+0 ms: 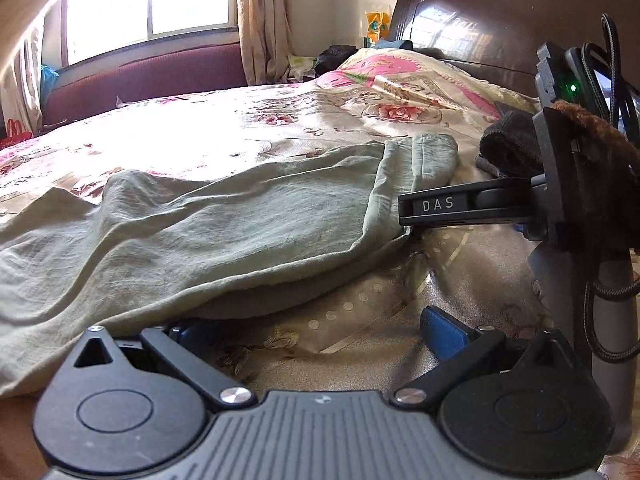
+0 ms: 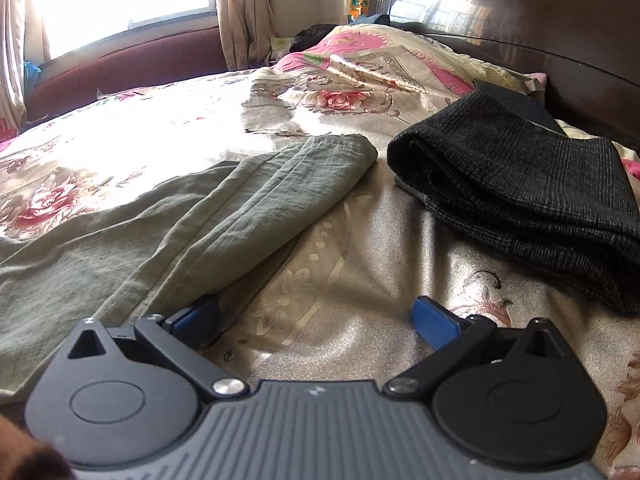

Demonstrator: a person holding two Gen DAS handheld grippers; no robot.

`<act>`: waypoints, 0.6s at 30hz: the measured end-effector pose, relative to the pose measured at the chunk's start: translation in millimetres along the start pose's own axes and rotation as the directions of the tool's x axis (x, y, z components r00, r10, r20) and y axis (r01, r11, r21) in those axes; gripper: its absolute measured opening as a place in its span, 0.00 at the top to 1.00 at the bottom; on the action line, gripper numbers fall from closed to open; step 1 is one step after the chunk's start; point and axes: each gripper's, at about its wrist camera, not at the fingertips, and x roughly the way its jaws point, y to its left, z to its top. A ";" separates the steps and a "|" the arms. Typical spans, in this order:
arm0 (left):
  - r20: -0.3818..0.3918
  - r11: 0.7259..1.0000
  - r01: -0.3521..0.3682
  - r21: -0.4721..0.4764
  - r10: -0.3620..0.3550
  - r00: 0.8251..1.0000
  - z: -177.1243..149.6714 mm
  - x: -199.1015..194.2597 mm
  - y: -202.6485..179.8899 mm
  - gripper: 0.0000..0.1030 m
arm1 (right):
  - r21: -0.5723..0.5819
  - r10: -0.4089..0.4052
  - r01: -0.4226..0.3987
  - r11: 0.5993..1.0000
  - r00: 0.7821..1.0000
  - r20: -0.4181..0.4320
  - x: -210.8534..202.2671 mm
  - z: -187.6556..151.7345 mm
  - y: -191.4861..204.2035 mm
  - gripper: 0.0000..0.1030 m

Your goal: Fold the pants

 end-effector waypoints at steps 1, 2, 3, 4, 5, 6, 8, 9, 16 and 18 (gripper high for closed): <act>0.002 1.000 0.002 -0.002 -0.002 1.000 -0.1 -0.3 0.0 0.00 | 0.000 0.000 0.000 1.000 1.000 0.000 0.2 0.0 0.7 0.01; 0.002 1.000 0.003 -0.003 -0.003 1.000 -0.4 -0.7 0.0 0.00 | 0.000 0.000 0.000 1.000 1.000 0.000 0.0 0.0 0.0 0.01; 0.003 1.000 0.003 -0.004 -0.003 1.000 -0.8 -1.0 0.0 0.00 | 0.000 0.000 0.000 1.000 1.000 0.000 -0.1 0.0 0.0 0.01; 0.003 1.000 0.003 -0.004 -0.003 1.000 -1.0 -1.3 0.1 0.00 | 0.000 0.000 0.000 1.000 1.000 0.000 0.0 0.0 0.2 0.01; 0.004 1.000 0.004 -0.005 -0.004 1.000 -1.2 -1.6 0.2 0.00 | 0.000 0.000 0.000 1.000 1.000 0.000 -0.1 0.1 0.0 0.01; 0.005 1.000 0.005 -0.006 -0.005 1.000 -1.4 -2.1 0.6 0.00 | 0.000 0.000 0.000 1.000 1.000 0.000 -0.1 0.1 0.0 0.01; 0.004 1.000 0.005 -0.006 -0.005 1.000 -1.2 -2.2 1.1 0.00 | 0.000 0.000 0.000 1.000 1.000 -0.001 0.1 0.0 0.3 0.01; 0.004 1.000 0.006 -0.006 -0.006 1.000 -2.0 -3.5 1.9 0.00 | 0.000 0.000 0.000 1.000 1.000 0.000 -0.1 0.0 -0.3 0.01; 0.005 1.000 0.018 -0.010 -0.018 1.000 -2.9 -3.9 3.4 0.00 | 0.000 0.000 0.000 1.000 1.000 0.000 0.2 0.1 -0.1 0.01; 0.007 1.000 0.020 -0.013 -0.020 1.000 -3.3 -4.3 3.7 0.00 | 0.001 0.001 -0.001 1.000 1.000 0.000 0.2 0.1 -0.2 0.01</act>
